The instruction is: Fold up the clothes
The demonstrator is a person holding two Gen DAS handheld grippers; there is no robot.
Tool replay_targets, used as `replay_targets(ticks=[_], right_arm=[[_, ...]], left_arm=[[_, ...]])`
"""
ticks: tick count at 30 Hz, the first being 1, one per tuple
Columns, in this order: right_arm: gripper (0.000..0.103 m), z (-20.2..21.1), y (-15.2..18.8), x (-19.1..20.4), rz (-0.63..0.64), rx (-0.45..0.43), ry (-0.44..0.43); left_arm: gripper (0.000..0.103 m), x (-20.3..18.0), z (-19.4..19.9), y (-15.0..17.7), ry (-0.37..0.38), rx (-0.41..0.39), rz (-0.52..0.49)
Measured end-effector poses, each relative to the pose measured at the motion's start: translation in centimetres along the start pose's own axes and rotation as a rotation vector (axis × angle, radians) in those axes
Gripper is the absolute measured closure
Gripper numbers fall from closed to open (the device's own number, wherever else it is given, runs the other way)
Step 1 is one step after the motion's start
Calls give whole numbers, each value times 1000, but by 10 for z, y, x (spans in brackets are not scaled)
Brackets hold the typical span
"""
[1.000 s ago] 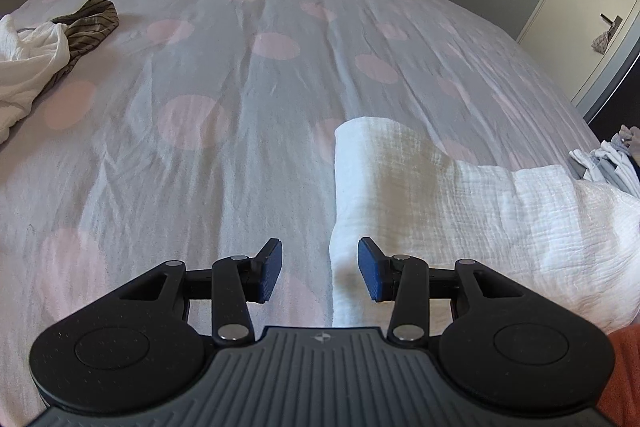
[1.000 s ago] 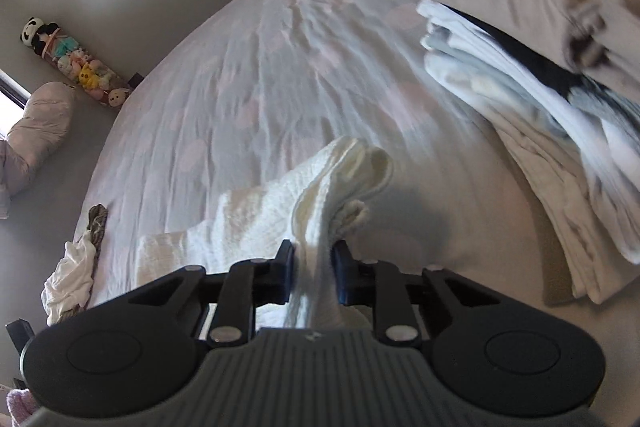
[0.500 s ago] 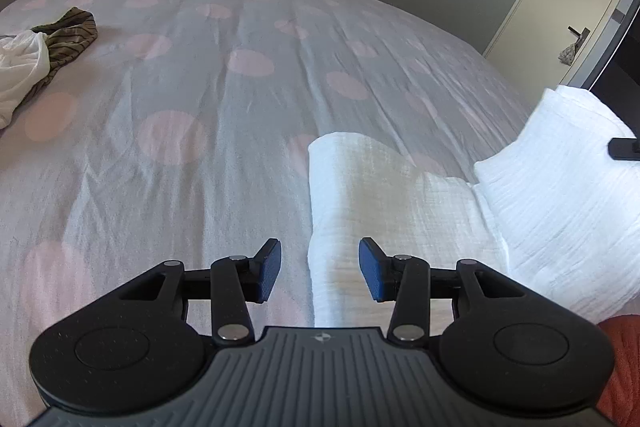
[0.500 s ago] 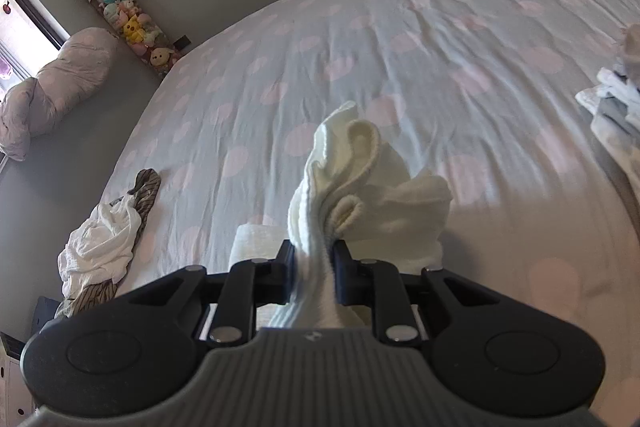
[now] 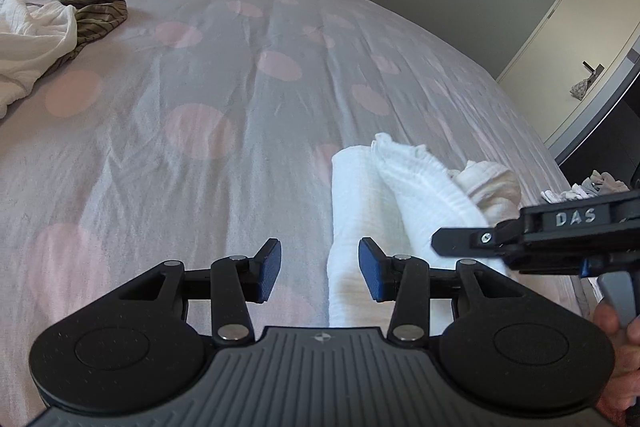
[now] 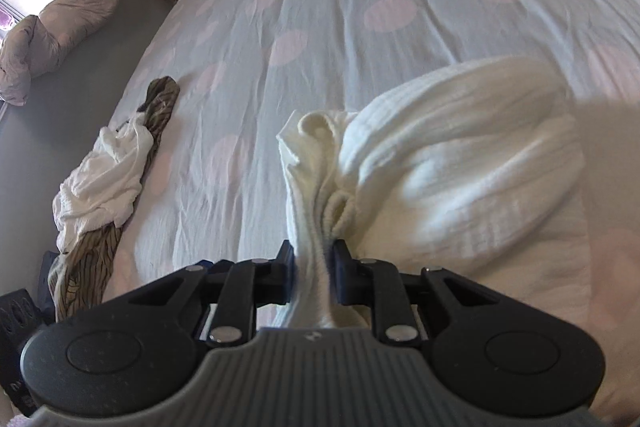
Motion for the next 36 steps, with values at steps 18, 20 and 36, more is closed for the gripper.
replay_targets(ticks=[18,20,36], right_arm=[[54,83,24,-11,266,-158,104],[54,93,24,-24,289,-172,162],[77,40,-37,-74,293,-188,213]], left_arm=[[63,-22,22,-3,143,-86,-30],[63,-34,19,0,143,-70,-84],[76,-64,-51,-5,19,68,-257]])
Point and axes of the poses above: each gripper's, at about its wrist camera, not at the fingertips, and z roughly against the way its jaws point, x to its left, y to its underside, the point moved 4 cm from there along -z, roughly the way its jaws point, and after that the axes turned 7 degrees about z, right-handed, at the moved point
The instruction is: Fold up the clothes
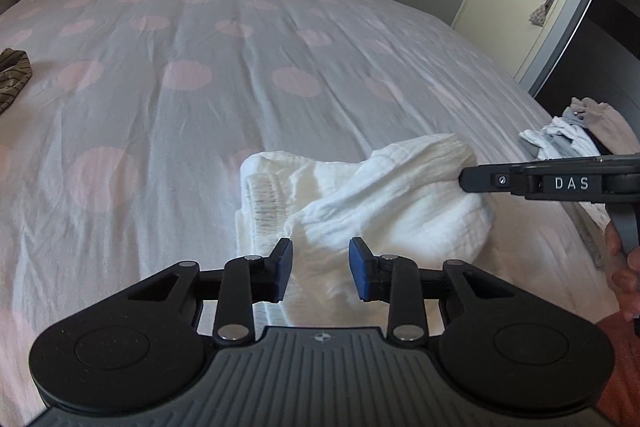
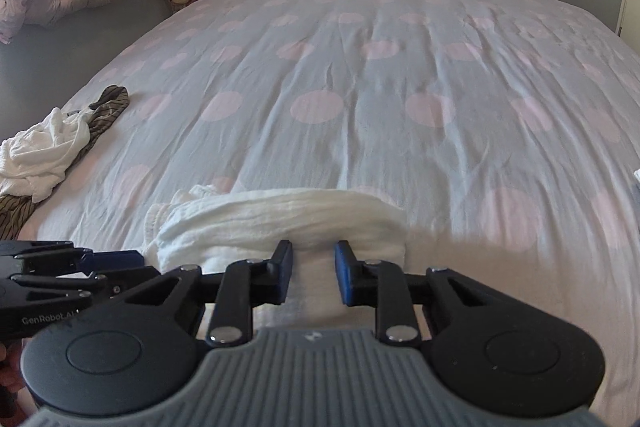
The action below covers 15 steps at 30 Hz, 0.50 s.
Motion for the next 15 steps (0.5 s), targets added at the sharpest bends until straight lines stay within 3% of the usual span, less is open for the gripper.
replay_targets(ticks=[5,9,15], right_arm=[[82,-48,-8,-13,-35,39,-25],[82,-76,-5,-15,-31,59,-25],[80,-74,-11,-25,-96,38,-65]], left_arm=[[76,24,-15,2,-60,8,42],[74,36,-25,5,-18,29,112],[73,33,-19,0,-11,3,91]])
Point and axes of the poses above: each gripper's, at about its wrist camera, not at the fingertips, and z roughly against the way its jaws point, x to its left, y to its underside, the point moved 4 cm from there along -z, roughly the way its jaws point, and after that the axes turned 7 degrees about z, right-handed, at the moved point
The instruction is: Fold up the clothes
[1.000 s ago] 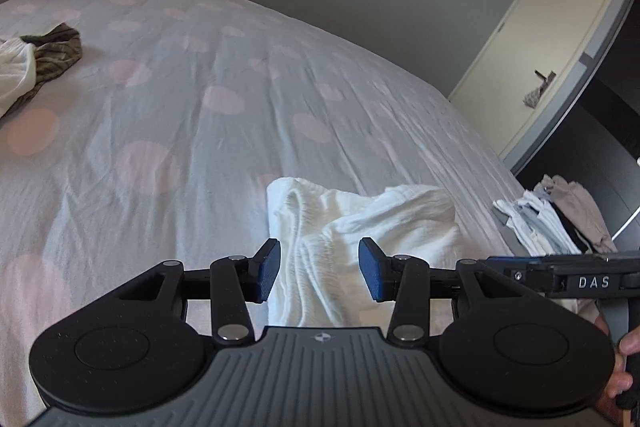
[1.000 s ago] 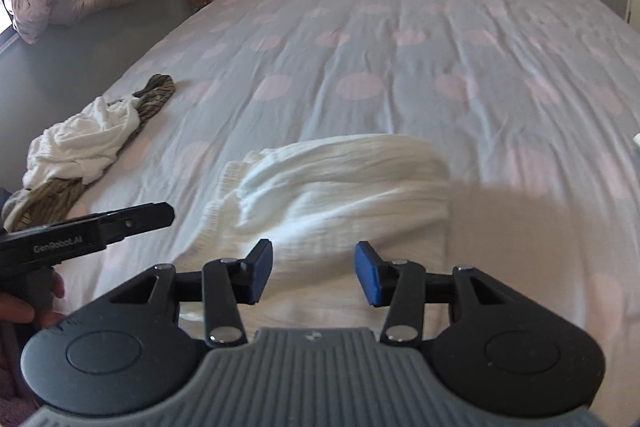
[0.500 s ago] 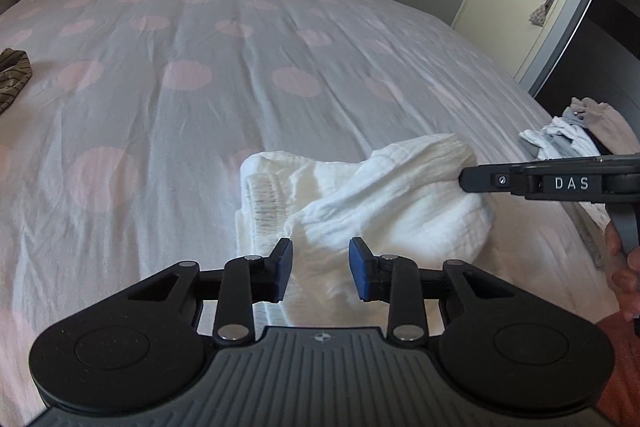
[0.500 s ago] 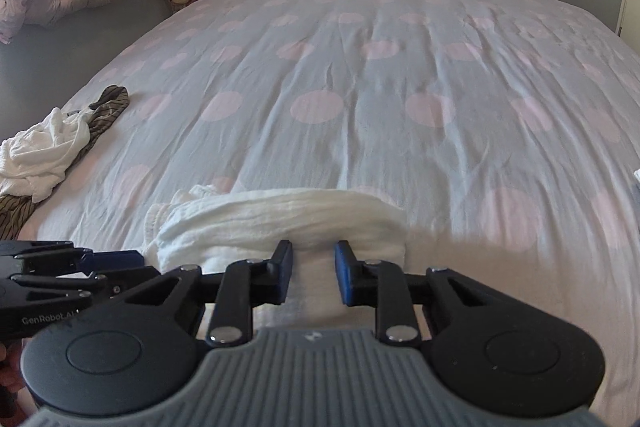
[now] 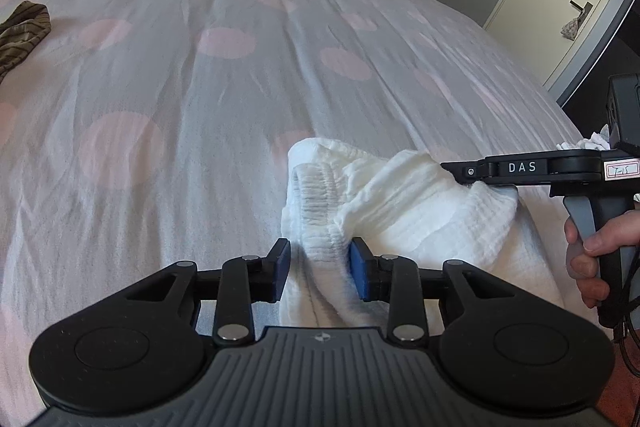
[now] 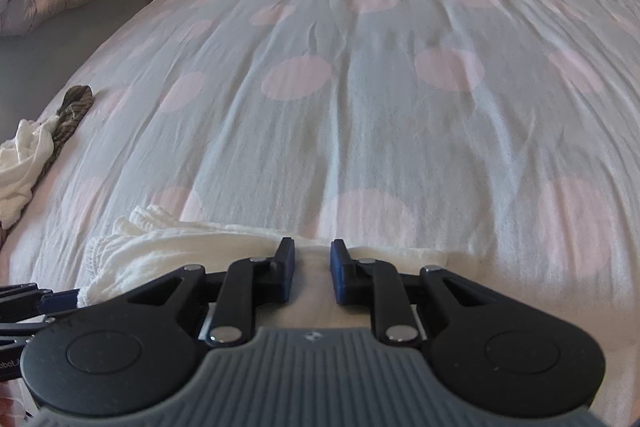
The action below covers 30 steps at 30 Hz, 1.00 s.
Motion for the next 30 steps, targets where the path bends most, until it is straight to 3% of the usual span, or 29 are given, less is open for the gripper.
replay_targets(ticks=[3,5,9,14,16,17,18,24,30], right_arm=[[70,35,-2,-4,-26,-76,-5],[68,57,4,-6,-22,-86,20],[68,88,30,-14,-55,-40,49],[59,85,64,-22,-129,67,-8],[61,79,70,-20,-134,100,-29],[71,77,71,-18,-120,112,-25],[89,74,72,-16,-106,126,-18],[93,62,83,-8,2,224,52],[91,77,88,-3,68,221,113]], left_arm=[[73,-6,16,-5,15,-65,-15],[73,-14,25,-9,18,-96,-49],[68,-29,20,-10,-22,-75,-127],[70,-28,6,-7,-58,-37,-149],[86,-26,4,-8,-59,-32,-150],[89,-25,4,-11,-58,-35,-149],[93,-25,5,-13,-56,-38,-149],[96,-21,-6,-25,-139,-32,-222],[94,-20,5,-27,-117,-36,-214]])
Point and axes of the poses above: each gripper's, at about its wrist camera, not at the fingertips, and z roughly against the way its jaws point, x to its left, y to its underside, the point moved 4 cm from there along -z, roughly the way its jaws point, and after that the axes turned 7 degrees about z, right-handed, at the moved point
